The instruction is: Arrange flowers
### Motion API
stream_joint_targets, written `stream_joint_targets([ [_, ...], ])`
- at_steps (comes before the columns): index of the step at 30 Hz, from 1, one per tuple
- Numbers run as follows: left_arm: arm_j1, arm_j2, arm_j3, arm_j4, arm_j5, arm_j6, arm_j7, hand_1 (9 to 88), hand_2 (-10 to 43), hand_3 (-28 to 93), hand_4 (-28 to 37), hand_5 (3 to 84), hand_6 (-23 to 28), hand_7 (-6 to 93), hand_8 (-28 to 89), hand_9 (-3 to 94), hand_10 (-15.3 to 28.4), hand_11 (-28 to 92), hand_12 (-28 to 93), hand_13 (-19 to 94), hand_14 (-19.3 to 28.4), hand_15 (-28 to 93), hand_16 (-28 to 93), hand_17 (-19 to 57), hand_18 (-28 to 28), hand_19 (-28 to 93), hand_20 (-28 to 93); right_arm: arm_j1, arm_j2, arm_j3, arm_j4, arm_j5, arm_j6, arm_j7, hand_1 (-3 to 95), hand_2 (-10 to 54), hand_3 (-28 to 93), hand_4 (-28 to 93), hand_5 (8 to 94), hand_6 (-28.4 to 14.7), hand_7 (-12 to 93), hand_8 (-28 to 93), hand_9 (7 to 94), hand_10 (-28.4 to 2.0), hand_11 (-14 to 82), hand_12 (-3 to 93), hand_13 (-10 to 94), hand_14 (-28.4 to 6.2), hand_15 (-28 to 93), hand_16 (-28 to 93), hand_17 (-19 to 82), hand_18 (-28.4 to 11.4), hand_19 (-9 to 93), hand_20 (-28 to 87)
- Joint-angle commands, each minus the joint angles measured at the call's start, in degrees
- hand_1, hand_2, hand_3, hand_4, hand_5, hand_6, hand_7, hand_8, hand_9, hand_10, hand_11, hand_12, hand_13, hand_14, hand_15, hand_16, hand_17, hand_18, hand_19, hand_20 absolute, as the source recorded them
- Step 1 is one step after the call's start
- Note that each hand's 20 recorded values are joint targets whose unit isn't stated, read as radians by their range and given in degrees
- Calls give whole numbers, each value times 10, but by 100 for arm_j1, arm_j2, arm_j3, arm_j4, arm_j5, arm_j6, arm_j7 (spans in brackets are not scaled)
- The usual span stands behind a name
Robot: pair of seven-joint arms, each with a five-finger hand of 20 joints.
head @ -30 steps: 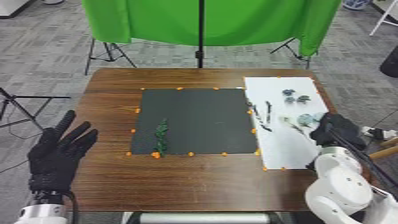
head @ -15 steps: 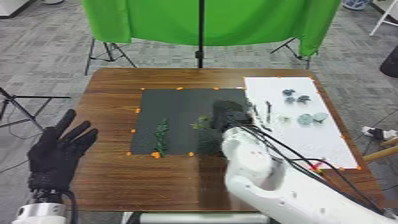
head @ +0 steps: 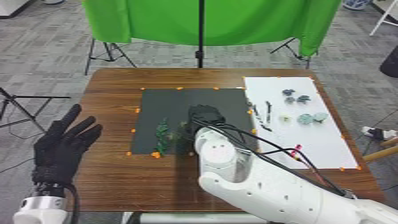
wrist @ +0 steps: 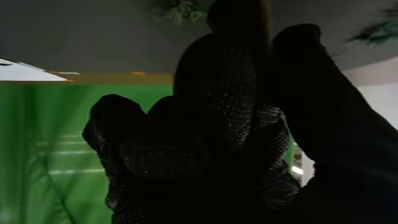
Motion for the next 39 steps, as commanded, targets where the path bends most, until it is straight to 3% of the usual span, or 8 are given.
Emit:
stream_joint_targets([
  [1,-150,-73,66,96,88,-141,-172,183,88,753,-283,342,50,100,-98,342,184,193,100,237,280,463,-74,-94,284,542,122,83,-175,-77,142,31,17,161,414,-9,703,-275,937,6,285,-150,937,-118,499,166,871,-92,760,214,516,-261,932,547],
  [9,-242,34,179,134,41,-128,-86,186,88,755,-283,342,50,100,-99,341,184,193,99,237,280,463,-74,-94,284,544,122,103,-237,-188,121,-45,77,198,387,24,687,-269,937,6,286,-160,937,-121,507,159,886,-93,750,215,527,-263,932,554],
  [14,-173,108,163,111,-29,-44,-15,189,88,755,-283,342,51,101,-99,340,184,194,99,237,279,463,-74,-94,284,544,121,50,-197,-144,68,-214,-71,183,375,-19,705,-268,937,4,266,-163,937,-117,493,159,881,-93,745,222,525,-266,932,554],
  [22,31,57,108,50,-80,31,58,192,88,757,-283,343,52,101,-99,341,183,195,99,236,279,462,-75,-94,284,545,119,-169,59,182,-338,-437,57,26,335,-44,694,-261,937,2,274,-155,937,-117,497,157,881,-94,749,220,530,-264,932,556],
  [27,142,160,138,20,-170,119,267,192,88,757,-283,343,53,101,-98,340,183,194,98,236,280,463,-75,-94,284,545,118,-572,604,807,-903,-526,896,55,320,-40,693,-256,937,-3,260,-160,937,-118,485,155,872,-95,749,222,524,-265,932,555],
  [30,213,198,140,-5,-244,179,350,192,87,758,-283,343,53,100,-99,340,183,194,98,235,280,464,-75,-95,284,546,117,-770,1044,1241,-1156,-390,1254,160,318,-40,693,-251,902,-19,154,-127,926,-129,363,191,821,-110,721,212,468,-268,932,457],
  [35,242,356,215,10,-357,249,537,193,88,755,-283,343,53,100,-99,339,183,195,99,236,280,464,-75,-94,284,547,115,-1023,1908,1648,-1177,-71,2519,145,325,-44,705,-246,781,-41,125,-110,827,-155,331,184,733,-130,692,168,373,-271,925,292],
  [39,232,301,218,2,-319,228,448,190,88,755,-283,341,53,100,-98,339,183,194,98,236,279,464,-75,-95,284,547,114,-1257,2255,1894,-985,-75,2556,366,325,-55,730,-254,674,-53,121,-111,744,-170,341,174,669,-146,697,147,324,-268,897,250],
])
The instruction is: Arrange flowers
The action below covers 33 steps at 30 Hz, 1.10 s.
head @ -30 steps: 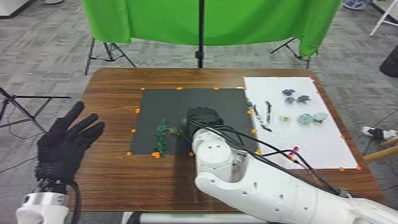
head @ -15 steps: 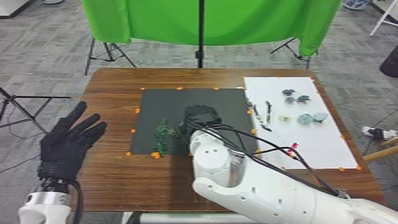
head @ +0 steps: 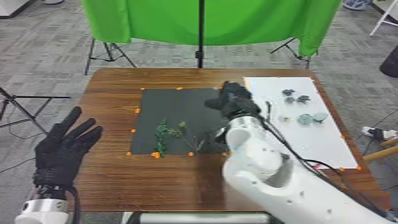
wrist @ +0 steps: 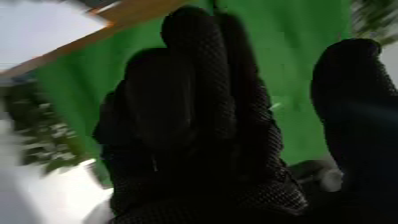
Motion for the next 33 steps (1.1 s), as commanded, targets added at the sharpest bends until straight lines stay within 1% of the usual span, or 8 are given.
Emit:
stream_joint_targets([
  [1,108,22,32,-23,-54,81,2,190,88,755,-283,341,53,100,-98,339,183,194,98,236,280,464,-75,-95,284,547,114,-302,1179,486,425,162,383,371,325,-57,734,-255,650,-56,116,-112,730,-174,342,173,656,-148,702,145,319,-269,897,247],
  [5,97,13,58,-18,-41,59,-5,190,88,756,-283,341,53,100,-98,340,184,194,98,235,280,465,-75,-95,284,548,112,-211,1189,395,753,299,98,586,325,-62,740,-259,606,-61,112,-112,709,-177,349,169,649,-151,708,136,317,-271,898,242],
  [7,66,-101,29,-10,52,-3,-120,191,87,756,-283,340,52,101,-98,339,184,194,98,235,280,464,-76,-95,284,548,112,-185,1143,335,876,332,-52,628,325,-65,740,-261,595,-64,110,-112,702,-178,353,168,650,-151,710,133,316,-273,900,240],
  [14,54,-80,37,-9,30,13,-145,191,88,756,-283,339,52,101,-98,339,184,195,98,235,280,464,-76,-95,284,549,111,-57,913,64,1179,460,-363,679,323,-72,738,-264,592,-64,109,-111,697,-179,359,163,657,-147,729,130,318,-277,907,236],
  [20,48,-197,-32,-15,120,-45,-312,192,88,757,-283,339,52,101,-99,339,184,195,98,236,280,465,-76,-95,284,549,109,41,701,-67,1343,388,-700,832,320,-79,729,-265,591,-65,106,-110,701,-180,363,163,666,-146,744,133,325,-282,913,235],
  [26,57,-124,0,-11,66,-13,-235,192,88,757,-283,341,55,105,-100,339,184,196,98,236,279,464,-76,-95,284,550,108,239,396,-343,1705,579,-1070,940,318,-80,720,-261,585,-63,100,-108,712,-183,369,166,679,-141,755,138,328,-283,918,236],
  [30,-33,-143,22,20,79,-30,-233,193,88,756,-283,341,56,105,-101,339,184,196,99,236,279,465,-76,-95,284,550,107,485,207,-696,2040,542,-1266,904,341,-91,714,-258,620,-48,107,-109,732,-179,372,168,688,-136,754,140,330,-284,919,235],
  [33,-36,-82,49,23,28,0,-157,193,88,757,-283,341,56,105,-101,339,184,196,99,236,279,465,-76,-95,284,551,107,649,112,-978,2274,426,-1312,850,411,-95,717,-276,751,-35,139,-76,787,-146,378,177,724,-114,733,157,345,-279,926,241],
])
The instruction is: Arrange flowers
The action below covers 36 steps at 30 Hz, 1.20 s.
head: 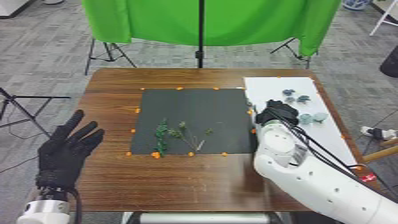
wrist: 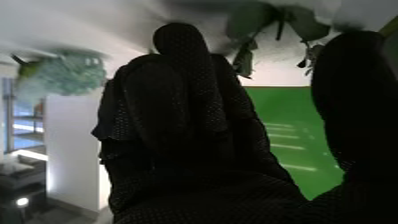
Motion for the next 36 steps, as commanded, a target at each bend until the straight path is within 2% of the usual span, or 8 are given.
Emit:
stream_joint_targets([
  [1,-36,99,85,26,-83,19,122,193,88,756,-283,341,56,105,-101,339,184,196,98,236,279,465,-76,-95,284,551,107,216,-431,-699,640,-18,-255,-117,435,-95,701,-279,779,-34,150,-34,800,-139,383,181,733,-107,729,162,351,-276,928,246],
  [5,-36,71,82,25,-68,16,138,193,88,757,-283,341,56,105,-101,339,184,196,98,236,279,466,-76,-95,284,551,106,161,-313,-719,564,-214,99,-215,563,-95,659,-283,887,-16,195,55,903,-100,341,269,795,-75,719,186,389,-253,932,308],
  [9,38,69,32,7,-81,33,149,193,88,756,-283,342,57,105,-102,338,184,195,98,236,279,465,-76,-95,284,552,105,144,-99,-711,364,-565,768,-220,572,-95,671,-283,911,-15,194,63,927,-101,358,257,814,-72,725,197,411,-245,932,354],
  [10,95,144,44,-9,-144,91,252,193,88,756,-283,342,56,106,-101,338,184,195,98,236,279,465,-76,-96,284,552,105,166,-79,-681,328,-607,889,-252,570,-95,679,-283,914,-15,193,65,929,-102,360,256,818,-72,729,199,414,-243,932,364],
  [13,116,116,26,-14,-144,75,222,193,88,756,-283,342,57,107,-101,339,184,194,98,236,278,464,-76,-96,284,552,104,170,42,-574,85,-594,1210,-223,567,-95,697,-283,922,-19,193,70,934,-104,368,252,822,-72,735,203,418,-242,932,387],
  [16,167,216,45,-34,-222,145,337,193,88,757,-283,342,57,107,-101,339,184,195,98,236,279,464,-76,-96,284,552,104,171,118,-467,-191,-611,1380,-275,567,-95,703,-283,926,-21,190,73,936,-104,370,253,824,-72,738,205,420,-242,932,399],
  [27,200,82,-60,-98,-79,133,208,193,88,758,-283,342,57,107,-102,339,184,195,98,236,279,465,-76,-96,284,553,103,-555,-241,267,-1333,-438,765,-512,570,-95,717,-283,931,-29,188,86,937,-111,387,245,827,-79,751,210,423,-249,932,434],
  [36,162,18,-45,-94,-20,97,113,195,87,761,-283,342,58,107,-102,339,184,196,98,236,279,466,-76,-96,284,553,102,-885,-735,87,-1208,-357,223,-420,560,-95,716,-283,930,-27,186,97,933,-118,411,230,824,-83,763,209,424,-255,932,453],
])
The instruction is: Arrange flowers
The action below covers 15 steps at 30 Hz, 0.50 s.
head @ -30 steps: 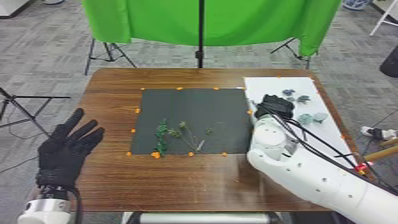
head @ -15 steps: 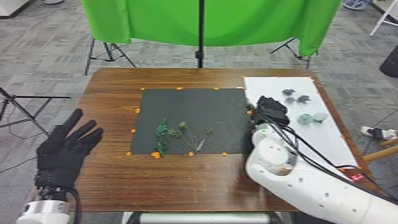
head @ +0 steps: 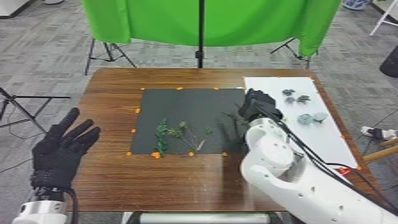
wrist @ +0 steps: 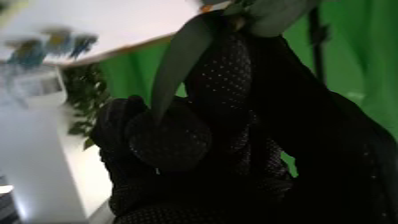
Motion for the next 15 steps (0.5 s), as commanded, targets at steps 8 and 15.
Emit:
stream_joint_targets([
  [8,82,-91,3,-18,76,14,-140,198,86,763,-283,343,58,107,-102,339,184,195,98,236,280,466,-77,-96,284,554,102,-387,-441,-508,298,-42,-306,204,525,-95,701,-282,926,-23,197,93,931,-111,435,211,827,-81,769,204,430,-255,932,464],
  [15,87,-127,-19,-23,98,6,-212,200,86,763,-283,342,58,107,-102,339,184,196,98,236,280,466,-77,-95,284,555,101,-466,-362,-530,222,-292,-491,134,498,-95,680,-274,923,-18,196,82,930,-113,433,209,825,-84,768,204,430,-259,932,471],
])
